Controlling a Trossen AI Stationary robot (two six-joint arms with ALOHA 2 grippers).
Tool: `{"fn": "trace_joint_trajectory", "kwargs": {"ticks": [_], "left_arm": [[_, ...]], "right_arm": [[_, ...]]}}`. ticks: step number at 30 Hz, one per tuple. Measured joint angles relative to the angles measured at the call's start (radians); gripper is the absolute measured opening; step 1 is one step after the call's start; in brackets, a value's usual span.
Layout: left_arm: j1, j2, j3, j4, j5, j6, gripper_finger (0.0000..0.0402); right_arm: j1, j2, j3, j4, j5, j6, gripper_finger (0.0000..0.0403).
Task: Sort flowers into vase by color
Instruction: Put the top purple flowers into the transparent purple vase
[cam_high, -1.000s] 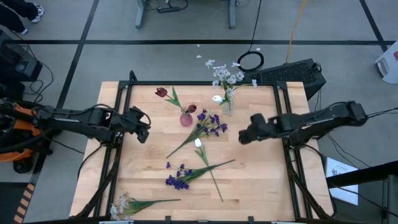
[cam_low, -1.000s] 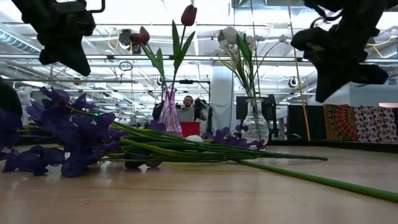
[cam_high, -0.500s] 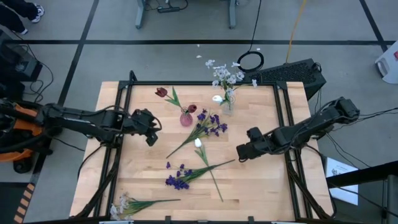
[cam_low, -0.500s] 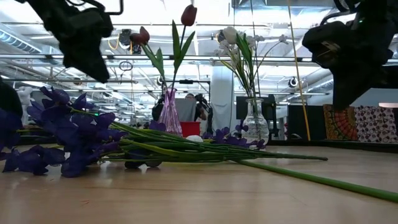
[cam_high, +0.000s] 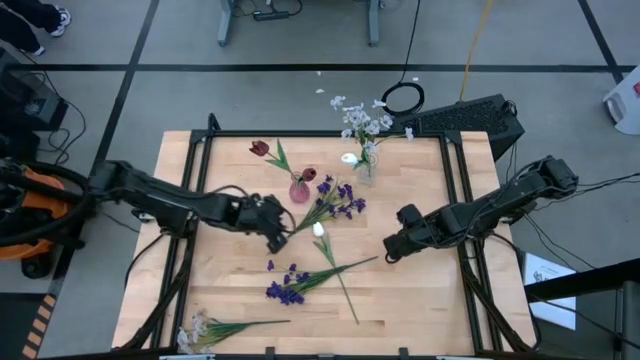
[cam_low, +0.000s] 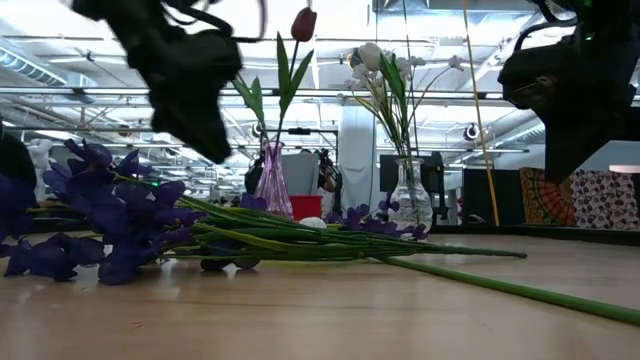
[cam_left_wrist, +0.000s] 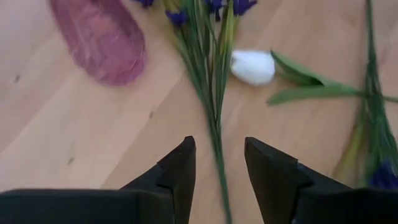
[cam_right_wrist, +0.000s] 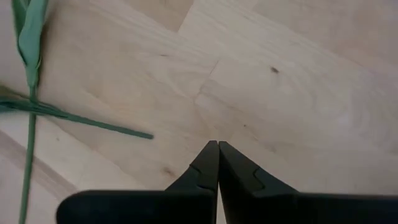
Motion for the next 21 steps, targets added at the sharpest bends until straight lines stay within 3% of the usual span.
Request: {"fn": "trace_joint_trajectory", "kwargs": {"ticks": [5,10,21], "left_arm": [[0.031,0.173,0.118,-0.008,-0.006,0.007,0.0143],[0.059,0.307,0.217,-0.118,0.078,0.001,0.0143],[0.067,0.434,0.273,-0.123,0.113,0.049,0.0143]], "right_arm": [[0.000,0.000,0.000,0.002,-0.005,-0.067,0.0000],[0.000,0.000,0.000,0.005,-0.011,-0.111,0.0000],[0.000,0.000,0.000,0.006,-0.033,-0.202,0.0000]]}}
